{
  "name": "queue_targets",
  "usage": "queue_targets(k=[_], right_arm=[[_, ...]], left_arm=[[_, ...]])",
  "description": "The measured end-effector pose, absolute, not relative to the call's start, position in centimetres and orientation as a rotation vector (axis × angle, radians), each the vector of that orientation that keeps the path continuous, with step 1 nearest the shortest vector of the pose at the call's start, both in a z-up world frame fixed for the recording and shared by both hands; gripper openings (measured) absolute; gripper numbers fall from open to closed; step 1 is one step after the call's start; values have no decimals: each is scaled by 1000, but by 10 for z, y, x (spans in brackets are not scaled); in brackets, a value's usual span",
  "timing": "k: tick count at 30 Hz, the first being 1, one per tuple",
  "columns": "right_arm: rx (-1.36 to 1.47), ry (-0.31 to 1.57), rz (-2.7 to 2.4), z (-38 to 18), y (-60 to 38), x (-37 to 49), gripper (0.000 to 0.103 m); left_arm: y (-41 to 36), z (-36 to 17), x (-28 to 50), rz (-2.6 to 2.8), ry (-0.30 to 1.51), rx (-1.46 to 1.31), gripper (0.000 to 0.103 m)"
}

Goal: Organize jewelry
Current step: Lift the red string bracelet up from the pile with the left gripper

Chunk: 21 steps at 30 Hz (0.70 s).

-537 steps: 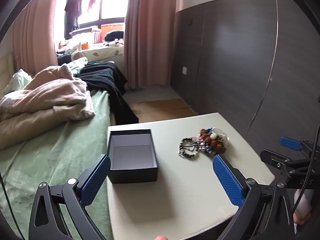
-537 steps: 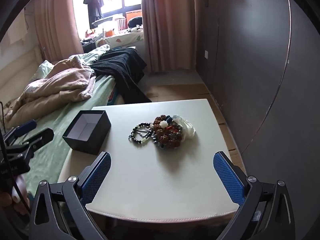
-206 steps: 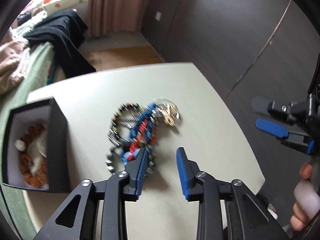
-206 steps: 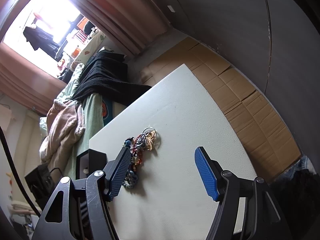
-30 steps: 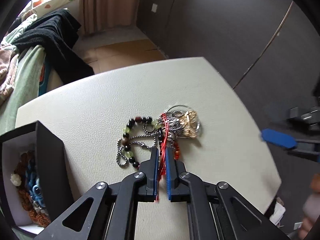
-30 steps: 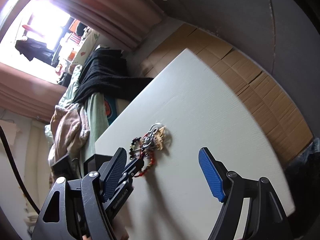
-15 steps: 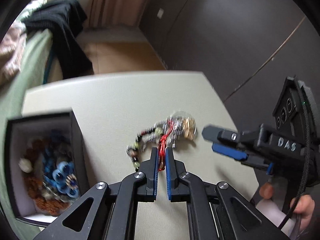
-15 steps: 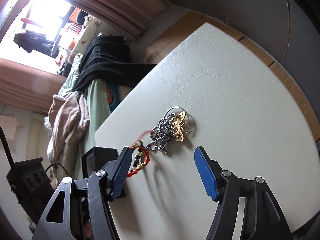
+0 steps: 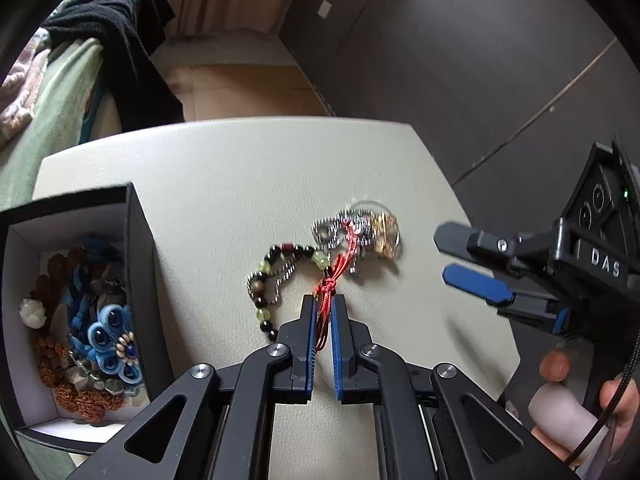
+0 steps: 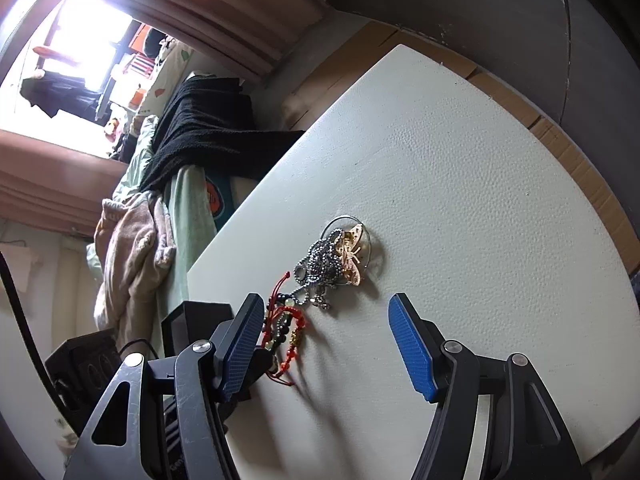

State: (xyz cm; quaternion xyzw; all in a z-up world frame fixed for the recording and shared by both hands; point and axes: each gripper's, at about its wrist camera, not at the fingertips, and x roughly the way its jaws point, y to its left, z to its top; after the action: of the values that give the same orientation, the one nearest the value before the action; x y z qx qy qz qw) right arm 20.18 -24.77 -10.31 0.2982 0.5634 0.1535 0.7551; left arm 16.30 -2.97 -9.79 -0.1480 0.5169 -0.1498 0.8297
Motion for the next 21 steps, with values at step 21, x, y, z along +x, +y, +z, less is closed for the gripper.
queue_targets(k=[21], right_arm=[[655, 1232, 348, -101, -250, 199, 66]], left_arm=[[-19, -103, 173, -296, 1126, -390, 7]])
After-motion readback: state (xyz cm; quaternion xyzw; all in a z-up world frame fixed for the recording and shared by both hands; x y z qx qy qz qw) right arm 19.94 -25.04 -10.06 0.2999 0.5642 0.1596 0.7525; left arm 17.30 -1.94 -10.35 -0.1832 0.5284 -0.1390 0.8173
